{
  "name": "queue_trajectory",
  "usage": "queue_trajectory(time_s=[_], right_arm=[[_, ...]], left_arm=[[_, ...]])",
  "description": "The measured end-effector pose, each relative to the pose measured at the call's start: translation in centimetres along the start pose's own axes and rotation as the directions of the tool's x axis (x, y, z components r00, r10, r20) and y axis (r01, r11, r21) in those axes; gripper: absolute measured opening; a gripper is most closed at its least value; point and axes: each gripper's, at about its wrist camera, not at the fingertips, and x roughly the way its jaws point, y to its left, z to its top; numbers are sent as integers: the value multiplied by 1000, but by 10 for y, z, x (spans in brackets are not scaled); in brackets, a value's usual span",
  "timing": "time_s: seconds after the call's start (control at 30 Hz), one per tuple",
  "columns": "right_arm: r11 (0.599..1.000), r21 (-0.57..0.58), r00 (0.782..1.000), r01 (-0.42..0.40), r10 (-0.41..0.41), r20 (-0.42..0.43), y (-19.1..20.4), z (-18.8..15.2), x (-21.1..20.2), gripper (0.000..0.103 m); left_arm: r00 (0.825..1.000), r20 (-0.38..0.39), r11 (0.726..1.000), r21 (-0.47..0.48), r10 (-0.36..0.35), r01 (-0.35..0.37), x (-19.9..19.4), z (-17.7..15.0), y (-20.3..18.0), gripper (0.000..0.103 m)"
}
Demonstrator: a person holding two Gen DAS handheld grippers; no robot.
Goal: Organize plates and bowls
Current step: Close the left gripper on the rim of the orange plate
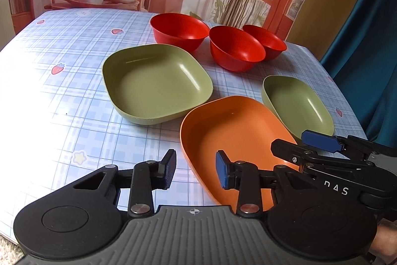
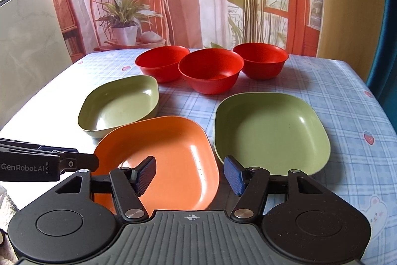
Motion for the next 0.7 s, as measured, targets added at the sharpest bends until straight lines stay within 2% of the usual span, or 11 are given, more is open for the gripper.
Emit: queue_trajectory(time_s=[0.13, 0.47, 0.7], right_arm=[[1000, 17, 1000, -6, 7, -18, -2, -4, 1, 49], [999, 53, 1000, 4, -3, -25, -11, -5, 6, 47], [995, 100, 999, -15, 20, -46, -21, -8, 13, 40]], left_arm=[[999, -23, 1000, -6, -22, 22, 5, -3, 0, 31], [997, -57, 998, -39, -51, 49, 13, -9, 7, 22], [997, -59, 997, -47, -56, 54, 14, -11, 6, 21]])
